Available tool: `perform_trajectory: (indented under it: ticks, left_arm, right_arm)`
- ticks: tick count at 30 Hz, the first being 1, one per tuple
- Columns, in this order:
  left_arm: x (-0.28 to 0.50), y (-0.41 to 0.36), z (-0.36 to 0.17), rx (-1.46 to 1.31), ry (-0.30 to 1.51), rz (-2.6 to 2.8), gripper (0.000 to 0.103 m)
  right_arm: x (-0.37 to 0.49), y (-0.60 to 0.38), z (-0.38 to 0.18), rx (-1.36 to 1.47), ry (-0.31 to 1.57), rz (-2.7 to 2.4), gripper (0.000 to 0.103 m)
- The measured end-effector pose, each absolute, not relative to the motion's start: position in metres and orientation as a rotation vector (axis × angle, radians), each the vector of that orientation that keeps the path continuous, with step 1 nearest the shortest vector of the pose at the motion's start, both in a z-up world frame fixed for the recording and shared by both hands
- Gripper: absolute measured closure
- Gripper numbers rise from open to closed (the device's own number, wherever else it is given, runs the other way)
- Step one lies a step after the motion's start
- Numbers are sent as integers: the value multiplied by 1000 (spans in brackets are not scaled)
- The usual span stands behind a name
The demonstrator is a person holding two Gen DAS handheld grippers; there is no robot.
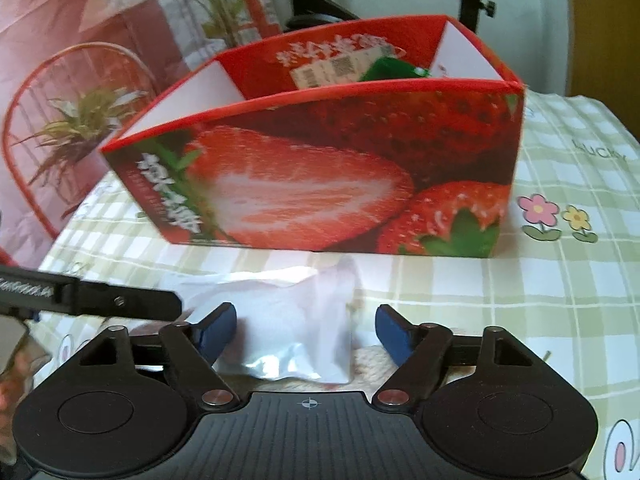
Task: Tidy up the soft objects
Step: 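Close the right gripper on the white packet edge while the left gripper grips it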
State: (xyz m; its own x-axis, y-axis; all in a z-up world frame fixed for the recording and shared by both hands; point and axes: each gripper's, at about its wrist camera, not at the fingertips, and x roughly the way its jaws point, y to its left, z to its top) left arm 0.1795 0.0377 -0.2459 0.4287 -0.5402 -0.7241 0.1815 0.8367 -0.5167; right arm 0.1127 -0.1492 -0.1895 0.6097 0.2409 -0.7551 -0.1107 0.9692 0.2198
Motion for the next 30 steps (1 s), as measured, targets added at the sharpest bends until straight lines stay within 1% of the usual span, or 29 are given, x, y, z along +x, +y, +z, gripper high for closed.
perform_trajectory:
  ticks: [1, 5, 7, 9, 11, 13, 18, 22, 30]
  left_arm:
    - [179, 35, -246, -386, 1037, -470, 44]
    - [179, 25, -248, -366, 1034, -475, 46]
    - [179, 24, -247, -374, 1029, -487, 58]
    - [179, 24, -245, -370, 1026, -483, 58]
    - [179, 25, -244, -376, 1024, -484, 58]
    - [178, 26, -242, -384, 1014, -489, 59]
    - [174, 28, -231, -370, 990, -504, 59]
    - [168, 30, -227, -360, 987, -507, 59]
    - [152, 35, -216, -354, 956, -520, 59]
  right_arm:
    - [115, -152, -191, 182, 902, 212, 30]
    - [119, -159, -197, 291, 933, 246, 45]
    - [120, -160, -198, 319, 933, 254, 52]
    - [118, -160, -197, 319, 925, 245, 56]
    - [116, -162, -194, 327, 909, 240, 66]
    - [115, -165, -192, 353, 897, 247, 71]
    - [109, -159, -185, 336, 883, 255, 71]
    - [101, -160, -181, 356, 866, 257, 77]
    - [81, -158, -170, 386, 837, 275, 77]
